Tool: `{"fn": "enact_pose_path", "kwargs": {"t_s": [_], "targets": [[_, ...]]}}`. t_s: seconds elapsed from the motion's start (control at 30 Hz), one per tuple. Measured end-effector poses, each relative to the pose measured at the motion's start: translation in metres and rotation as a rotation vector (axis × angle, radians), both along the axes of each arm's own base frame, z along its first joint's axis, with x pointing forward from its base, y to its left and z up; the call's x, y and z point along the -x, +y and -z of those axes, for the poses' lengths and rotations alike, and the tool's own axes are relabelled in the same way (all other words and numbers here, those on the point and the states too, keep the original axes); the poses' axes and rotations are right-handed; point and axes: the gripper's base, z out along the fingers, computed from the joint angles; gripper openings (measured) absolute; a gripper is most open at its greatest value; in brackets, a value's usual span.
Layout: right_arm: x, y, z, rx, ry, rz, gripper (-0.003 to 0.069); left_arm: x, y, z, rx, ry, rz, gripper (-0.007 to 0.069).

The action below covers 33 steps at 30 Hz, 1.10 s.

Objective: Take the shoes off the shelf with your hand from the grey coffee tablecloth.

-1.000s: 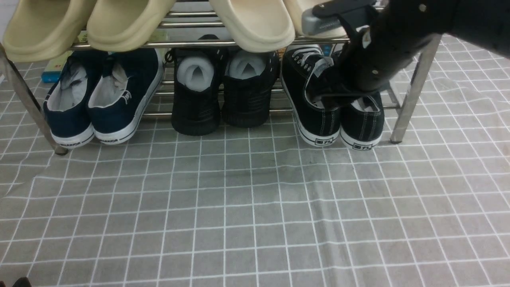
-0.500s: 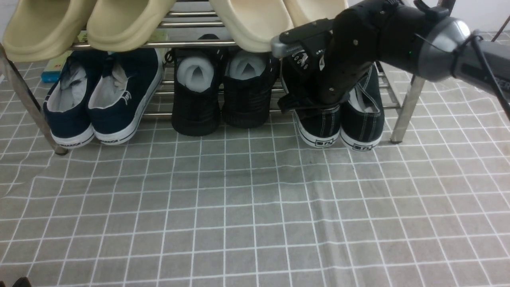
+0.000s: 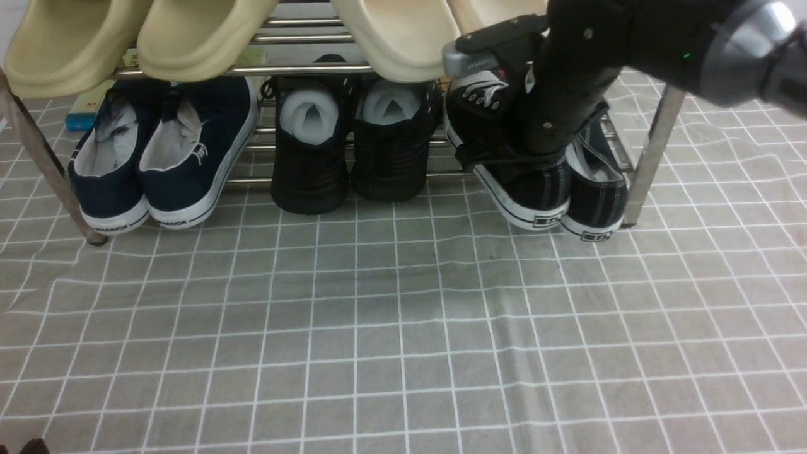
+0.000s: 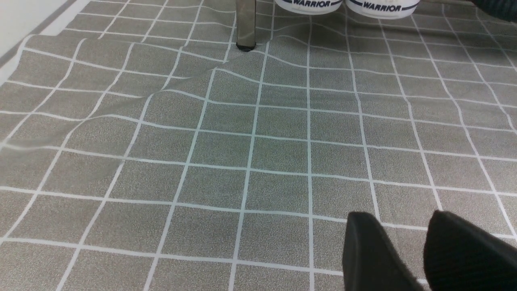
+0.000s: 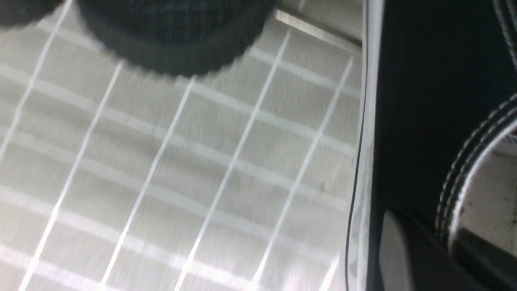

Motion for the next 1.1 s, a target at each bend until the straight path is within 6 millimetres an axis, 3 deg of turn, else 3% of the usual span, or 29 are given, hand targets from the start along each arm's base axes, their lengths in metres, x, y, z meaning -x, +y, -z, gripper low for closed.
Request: {"fn": "enact_pose_path", "kwargs": {"t_s": [0.17,0.43,0.8,0.93,1.1], "targets": [[0.016,-0.007,-0.028,-0.030,-0.018,0.001,0.0004,0.000,0.000,0.000,0.000,0.000,0.000,0.0240],[0.036,-0.014,-0.039,-0.008,0.085,-0.047,0.0006,0.000,0.000,0.000,0.000,0.000,0.000,0.0240],[0.067,-0.016,-0.077,-0.109,0.074,-0.096,0.0012,0.000,0.000,0.000,0.000,0.000,0.000,0.0240],[0.091,-0.001,-0.077,-0.100,0.084,-0.161,0.0013,0.000,0.000,0.000,0.000,0.000,0.000,0.0240],[0.123,0.019,-0.062,-0.077,0.155,-0.234,0.0013,0.000,0.000,0.000,0.000,0.000,0.000,0.0240]]}}
